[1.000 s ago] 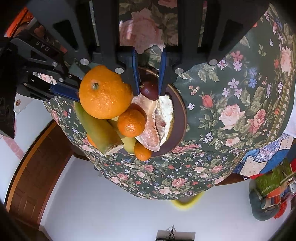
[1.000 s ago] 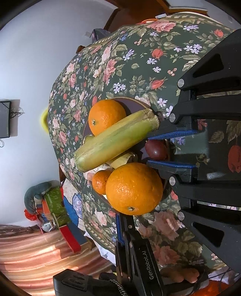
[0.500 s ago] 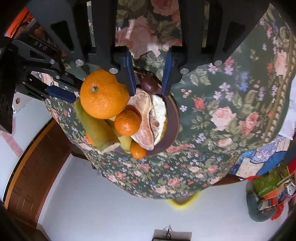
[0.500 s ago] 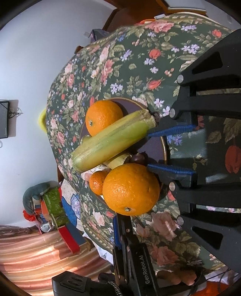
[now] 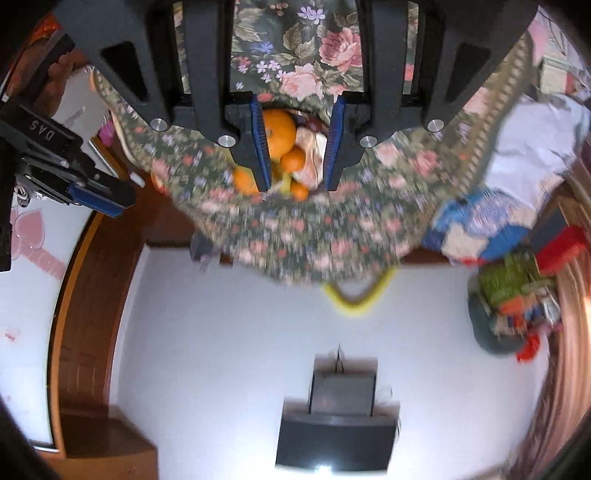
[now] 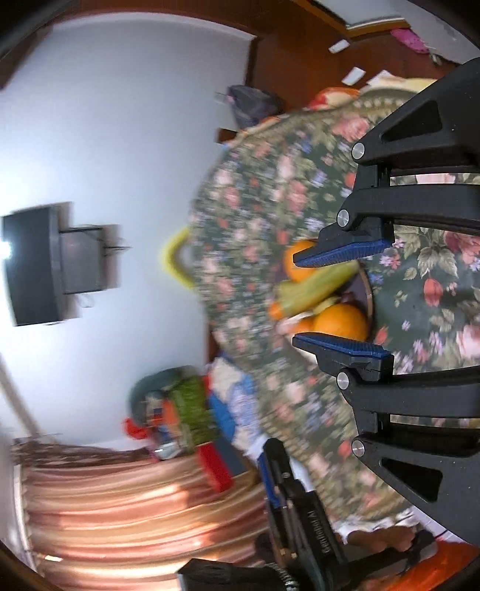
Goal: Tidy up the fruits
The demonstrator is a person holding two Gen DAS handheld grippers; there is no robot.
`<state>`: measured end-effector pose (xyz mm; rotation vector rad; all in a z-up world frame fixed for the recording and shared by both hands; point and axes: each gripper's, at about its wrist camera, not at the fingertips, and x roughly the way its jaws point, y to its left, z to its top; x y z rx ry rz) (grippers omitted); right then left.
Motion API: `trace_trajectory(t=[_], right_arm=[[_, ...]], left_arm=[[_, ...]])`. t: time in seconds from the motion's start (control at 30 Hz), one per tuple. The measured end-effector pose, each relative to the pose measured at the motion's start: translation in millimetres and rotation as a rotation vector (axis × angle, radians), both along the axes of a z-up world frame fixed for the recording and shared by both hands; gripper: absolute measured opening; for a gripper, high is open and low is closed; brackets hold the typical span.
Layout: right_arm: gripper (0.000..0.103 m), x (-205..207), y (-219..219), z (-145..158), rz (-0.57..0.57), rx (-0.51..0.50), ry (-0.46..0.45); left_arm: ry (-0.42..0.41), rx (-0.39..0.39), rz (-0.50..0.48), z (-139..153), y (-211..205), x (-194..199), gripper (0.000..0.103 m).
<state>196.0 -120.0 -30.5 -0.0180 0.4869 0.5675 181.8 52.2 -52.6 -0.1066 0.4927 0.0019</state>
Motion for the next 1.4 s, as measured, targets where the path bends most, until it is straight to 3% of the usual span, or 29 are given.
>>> trace_trajectory(t=[0.13,0.2,0.3,0.37,0.5,0.57,0.67,1.4], right_arm=[[0.036,-41,-9,36,-0.012,0.053,-0.1],[0.047,-65,-14,53,-0.023,0.076,-0.16],[0.053,-99,-17,72,-0.044,0.092,-0.25],[0.064,-113,-18,79,-0.052,0.107,-0.279],[0.086,-130,-17,80,-0.094,0.119,-0.325],[0.092,-134,-15,79,-0.115,0.119,-0.339],[0.103,-135,-15,78,-0.135,0.123,-0.35],[0.103,-149,-26,74,-0.161,0.115,-0.35]], left_arm=[[-0.133,0.047,0.009,42,-13,-52,0.031],[-0.181,0.05,0.005,55,-17,-71,0.038],[-0.264,0.071,0.012,73,-25,-105,0.056],[-0.303,0.082,0.021,80,-28,-121,0.076],[-0.353,0.093,0.026,89,-33,-143,0.092],[-0.362,0.086,0.024,90,-33,-148,0.1],[-0.367,0.09,0.032,91,-34,-154,0.102],[-0.334,0.075,0.033,80,-35,-156,0.103]])
